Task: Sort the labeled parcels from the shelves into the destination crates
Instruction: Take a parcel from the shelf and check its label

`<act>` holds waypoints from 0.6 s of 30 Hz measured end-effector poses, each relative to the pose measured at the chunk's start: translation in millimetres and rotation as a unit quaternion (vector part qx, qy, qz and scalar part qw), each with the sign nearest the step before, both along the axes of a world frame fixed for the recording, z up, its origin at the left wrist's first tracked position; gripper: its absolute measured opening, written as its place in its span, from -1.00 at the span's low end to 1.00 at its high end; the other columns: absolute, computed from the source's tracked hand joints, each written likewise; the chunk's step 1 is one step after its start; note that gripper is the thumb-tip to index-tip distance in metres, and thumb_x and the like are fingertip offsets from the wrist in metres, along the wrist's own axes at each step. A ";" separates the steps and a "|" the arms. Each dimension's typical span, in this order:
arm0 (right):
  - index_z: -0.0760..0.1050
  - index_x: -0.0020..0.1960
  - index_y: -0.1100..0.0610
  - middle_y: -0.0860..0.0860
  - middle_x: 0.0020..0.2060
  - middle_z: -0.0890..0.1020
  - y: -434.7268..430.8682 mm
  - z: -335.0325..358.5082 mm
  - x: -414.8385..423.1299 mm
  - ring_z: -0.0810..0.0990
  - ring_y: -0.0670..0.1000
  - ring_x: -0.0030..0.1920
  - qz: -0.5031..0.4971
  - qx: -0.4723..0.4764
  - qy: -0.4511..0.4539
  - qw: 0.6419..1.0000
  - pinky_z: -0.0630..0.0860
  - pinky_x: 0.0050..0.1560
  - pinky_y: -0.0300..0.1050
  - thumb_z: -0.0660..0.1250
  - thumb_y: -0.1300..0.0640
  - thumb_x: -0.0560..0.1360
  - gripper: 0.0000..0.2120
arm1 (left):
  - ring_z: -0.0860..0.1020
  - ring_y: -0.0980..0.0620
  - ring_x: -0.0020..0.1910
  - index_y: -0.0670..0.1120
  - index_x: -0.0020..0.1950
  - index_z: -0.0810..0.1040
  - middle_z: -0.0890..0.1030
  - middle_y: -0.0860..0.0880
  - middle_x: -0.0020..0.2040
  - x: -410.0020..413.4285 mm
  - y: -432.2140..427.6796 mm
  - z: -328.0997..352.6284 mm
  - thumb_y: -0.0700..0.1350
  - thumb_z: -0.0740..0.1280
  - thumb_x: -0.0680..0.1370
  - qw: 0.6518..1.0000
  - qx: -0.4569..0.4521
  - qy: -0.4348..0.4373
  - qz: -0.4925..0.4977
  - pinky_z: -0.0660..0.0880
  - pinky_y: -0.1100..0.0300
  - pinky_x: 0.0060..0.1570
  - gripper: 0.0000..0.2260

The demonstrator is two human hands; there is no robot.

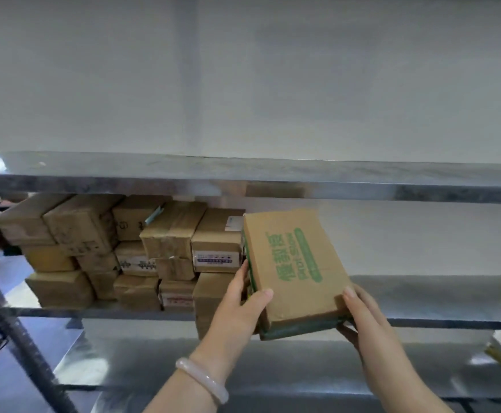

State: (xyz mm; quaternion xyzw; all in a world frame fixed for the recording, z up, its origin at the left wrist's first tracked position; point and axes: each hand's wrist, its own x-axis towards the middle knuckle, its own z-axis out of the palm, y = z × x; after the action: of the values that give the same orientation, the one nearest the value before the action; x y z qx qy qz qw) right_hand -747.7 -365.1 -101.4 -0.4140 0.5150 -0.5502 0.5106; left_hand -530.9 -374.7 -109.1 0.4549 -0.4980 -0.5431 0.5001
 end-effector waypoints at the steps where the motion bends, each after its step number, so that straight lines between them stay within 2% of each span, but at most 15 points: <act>1: 0.55 0.10 -0.22 -0.09 0.09 0.64 2.5 -2.2 -2.2 0.60 -0.05 0.10 0.023 0.016 -0.030 0.999 0.51 0.15 0.02 0.39 -0.34 0.21 -0.50 | 0.59 0.20 0.19 0.45 0.38 0.32 0.61 0.25 0.23 1.2 9.6 -4.1 0.17 0.44 0.37 1.000 -0.005 0.010 0.008 0.56 0.13 0.16 -0.39; 4: 0.51 0.27 -0.10 0.02 0.12 0.66 11.4 -6.7 -1.8 0.61 0.07 0.11 0.130 0.069 -0.090 0.985 0.57 0.04 0.08 0.42 -0.22 0.22 -0.36 | 0.57 0.14 0.26 0.33 0.46 0.31 0.60 0.19 0.28 5.4 41.9 -9.9 0.06 0.42 0.42 0.999 -0.011 0.035 0.029 0.57 0.09 0.19 -0.37; 6: 0.47 0.31 -0.14 -0.02 0.15 0.65 20.1 -8.2 5.7 0.62 0.04 0.12 0.169 0.044 -0.062 0.983 0.59 0.02 0.07 0.53 -0.18 0.19 -0.30 | 0.54 0.18 0.28 0.30 0.48 0.30 0.57 0.25 0.30 10.4 60.7 -10.0 0.03 0.39 0.45 0.996 -0.010 0.002 0.093 0.53 0.10 0.25 -0.38; 9: 0.36 0.36 -0.27 -0.11 0.24 0.57 34.4 -7.7 32.4 0.57 -0.05 0.20 0.154 -0.032 0.054 0.986 0.51 0.22 0.08 0.56 -0.34 0.10 -0.13 | 0.48 0.19 0.32 0.35 0.48 0.21 0.46 0.21 0.39 21.6 86.2 -3.8 0.03 0.45 0.50 0.979 -0.014 -0.085 0.187 0.45 0.04 0.36 -0.35; 11: 0.27 0.42 -0.25 -0.08 0.33 0.46 44.6 -6.7 57.9 0.43 -0.07 0.31 0.124 -0.101 0.190 0.969 0.40 0.33 0.03 0.55 -0.32 0.15 -0.09 | 0.45 0.18 0.36 0.33 0.50 0.13 0.42 0.18 0.42 30.9 100.9 0.2 0.25 0.53 0.34 0.974 -0.023 -0.104 0.199 0.42 0.04 0.38 -0.16; 13: 0.16 0.48 -0.24 -0.04 0.40 0.32 58.5 -5.8 85.6 0.28 -0.06 0.39 0.125 -0.169 0.288 0.934 0.30 0.40 0.01 0.51 -0.34 0.18 -0.03 | 0.38 0.11 0.43 0.26 0.58 0.02 0.37 0.10 0.47 41.6 112.2 2.1 0.43 0.53 0.17 0.974 -0.023 -0.117 0.194 0.36 -0.03 0.43 0.12; 15: 0.03 0.47 -0.33 -0.12 0.43 0.17 73.6 -4.3 112.5 0.16 -0.07 0.43 0.164 -0.217 0.333 0.903 0.25 0.42 0.00 0.40 -0.48 0.13 0.02 | 0.38 0.05 0.44 0.26 0.59 -0.05 0.35 0.06 0.48 56.2 124.8 5.6 0.43 0.57 0.08 0.972 -0.001 -0.086 0.217 0.37 -0.08 0.42 0.24; 16: -0.01 0.47 -0.37 -0.16 0.44 0.13 79.5 -4.3 123.8 0.13 -0.08 0.44 0.186 -0.241 0.350 0.886 0.25 0.42 -0.02 0.35 -0.51 0.11 0.02 | 0.42 0.03 0.41 0.27 0.59 -0.02 0.40 0.05 0.45 65.4 131.7 6.1 0.37 0.62 0.07 0.971 0.002 -0.046 0.234 0.43 -0.09 0.37 0.24; 18: 0.00 0.45 -0.42 -0.22 0.44 0.15 85.0 -1.7 143.5 0.15 -0.14 0.44 0.225 -0.282 0.360 0.860 0.27 0.39 -0.06 0.32 -0.51 0.14 -0.04 | 0.56 0.01 0.29 0.30 0.55 0.11 0.56 0.08 0.32 87.1 146.7 5.3 0.23 0.67 0.11 0.964 -0.012 0.030 0.265 0.53 -0.10 0.25 0.13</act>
State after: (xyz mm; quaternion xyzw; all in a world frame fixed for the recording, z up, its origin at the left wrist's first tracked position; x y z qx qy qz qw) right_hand -604.1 -280.1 -103.1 -0.8142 0.3787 -0.3548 0.2604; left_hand -443.8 -228.0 -103.8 0.5483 -0.3509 -0.3985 0.6461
